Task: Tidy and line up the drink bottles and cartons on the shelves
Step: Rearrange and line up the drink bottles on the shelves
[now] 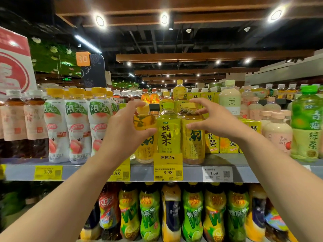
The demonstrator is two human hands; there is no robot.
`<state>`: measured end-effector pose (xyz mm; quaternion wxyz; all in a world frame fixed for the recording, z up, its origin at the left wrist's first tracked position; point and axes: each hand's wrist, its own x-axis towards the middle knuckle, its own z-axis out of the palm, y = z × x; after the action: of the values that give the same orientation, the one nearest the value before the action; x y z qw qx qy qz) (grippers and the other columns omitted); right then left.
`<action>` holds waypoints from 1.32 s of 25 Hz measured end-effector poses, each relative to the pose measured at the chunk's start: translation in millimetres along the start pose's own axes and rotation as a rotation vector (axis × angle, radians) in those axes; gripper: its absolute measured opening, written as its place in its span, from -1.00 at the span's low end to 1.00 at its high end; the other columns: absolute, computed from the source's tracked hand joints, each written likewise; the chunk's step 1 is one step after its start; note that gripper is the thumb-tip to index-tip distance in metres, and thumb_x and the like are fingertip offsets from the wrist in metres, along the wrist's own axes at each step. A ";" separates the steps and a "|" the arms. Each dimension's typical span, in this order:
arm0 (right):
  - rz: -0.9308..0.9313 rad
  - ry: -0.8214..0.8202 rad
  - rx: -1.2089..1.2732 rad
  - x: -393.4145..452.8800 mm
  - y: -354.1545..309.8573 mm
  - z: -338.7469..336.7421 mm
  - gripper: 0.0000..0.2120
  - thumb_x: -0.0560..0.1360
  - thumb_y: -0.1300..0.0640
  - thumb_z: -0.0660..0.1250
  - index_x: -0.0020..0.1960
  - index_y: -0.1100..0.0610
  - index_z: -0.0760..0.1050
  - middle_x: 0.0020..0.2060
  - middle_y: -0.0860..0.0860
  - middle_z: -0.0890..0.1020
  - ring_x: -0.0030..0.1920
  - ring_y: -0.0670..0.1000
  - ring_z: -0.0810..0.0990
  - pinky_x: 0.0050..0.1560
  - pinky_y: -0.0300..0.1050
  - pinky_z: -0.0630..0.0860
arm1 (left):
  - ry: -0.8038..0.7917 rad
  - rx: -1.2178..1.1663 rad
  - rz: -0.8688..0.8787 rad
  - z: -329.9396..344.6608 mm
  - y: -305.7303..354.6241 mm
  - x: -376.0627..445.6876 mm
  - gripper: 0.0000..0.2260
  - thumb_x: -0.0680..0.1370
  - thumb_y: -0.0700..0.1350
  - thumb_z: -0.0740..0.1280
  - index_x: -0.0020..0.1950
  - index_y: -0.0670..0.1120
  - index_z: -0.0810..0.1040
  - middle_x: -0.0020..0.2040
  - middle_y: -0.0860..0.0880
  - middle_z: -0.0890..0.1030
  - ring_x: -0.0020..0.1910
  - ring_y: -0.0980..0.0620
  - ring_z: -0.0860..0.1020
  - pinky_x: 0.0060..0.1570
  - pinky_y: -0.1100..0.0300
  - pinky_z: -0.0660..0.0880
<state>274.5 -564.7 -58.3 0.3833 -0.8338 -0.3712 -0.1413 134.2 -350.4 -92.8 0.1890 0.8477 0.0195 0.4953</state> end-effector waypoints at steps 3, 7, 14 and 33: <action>0.010 -0.002 0.010 -0.2 -0.2 0.5 -0.21 0.33 -0.07 0.57 0.44 -0.27 0.24 0.23 -0.06 0.50 0.04 -0.03 0.58 -0.05 -0.04 0.61 | 0.054 -0.022 0.020 -7.4 1.8 1.3 -0.36 0.33 0.06 0.58 0.33 0.07 0.42 0.04 0.14 0.48 0.02 0.12 0.47 -0.12 0.26 0.36; 0.009 -0.005 -0.004 0.6 -0.5 0.2 -0.22 0.33 -0.09 0.56 0.43 -0.28 0.24 0.25 -0.05 0.51 0.03 -0.06 0.58 -0.14 -0.15 0.55 | 0.097 -0.111 0.029 -26.5 14.7 9.3 -0.38 0.28 0.11 0.58 0.28 0.14 0.43 0.03 0.11 0.54 0.00 0.12 0.51 -0.19 0.42 0.36; -0.020 0.097 -0.142 -0.1 -14.7 -0.1 -0.24 0.36 -0.13 0.52 0.47 -0.17 0.26 0.37 -0.02 0.45 0.31 0.02 0.46 0.14 -0.06 0.48 | -0.025 -0.187 0.005 -42.7 34.9 3.1 -0.36 0.21 0.23 0.54 0.23 0.25 0.40 -0.03 0.20 0.55 -0.06 0.27 0.52 -0.21 0.29 0.49; -0.190 0.006 -0.425 6.0 -64.9 50.2 -0.09 0.33 -0.11 0.55 0.51 0.02 0.13 0.38 0.10 0.43 0.32 0.12 0.45 0.23 0.00 0.44 | -0.048 -0.126 -0.082 -51.6 7.0 3.1 -0.32 0.25 0.16 0.58 0.32 0.18 0.41 -0.02 0.17 0.52 -0.14 0.30 0.47 -0.31 0.35 0.36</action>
<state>229.0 -496.4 -53.9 0.1851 -0.8567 -0.4087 -0.2543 91.0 -340.7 -65.2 0.2624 0.8441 0.0183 0.4672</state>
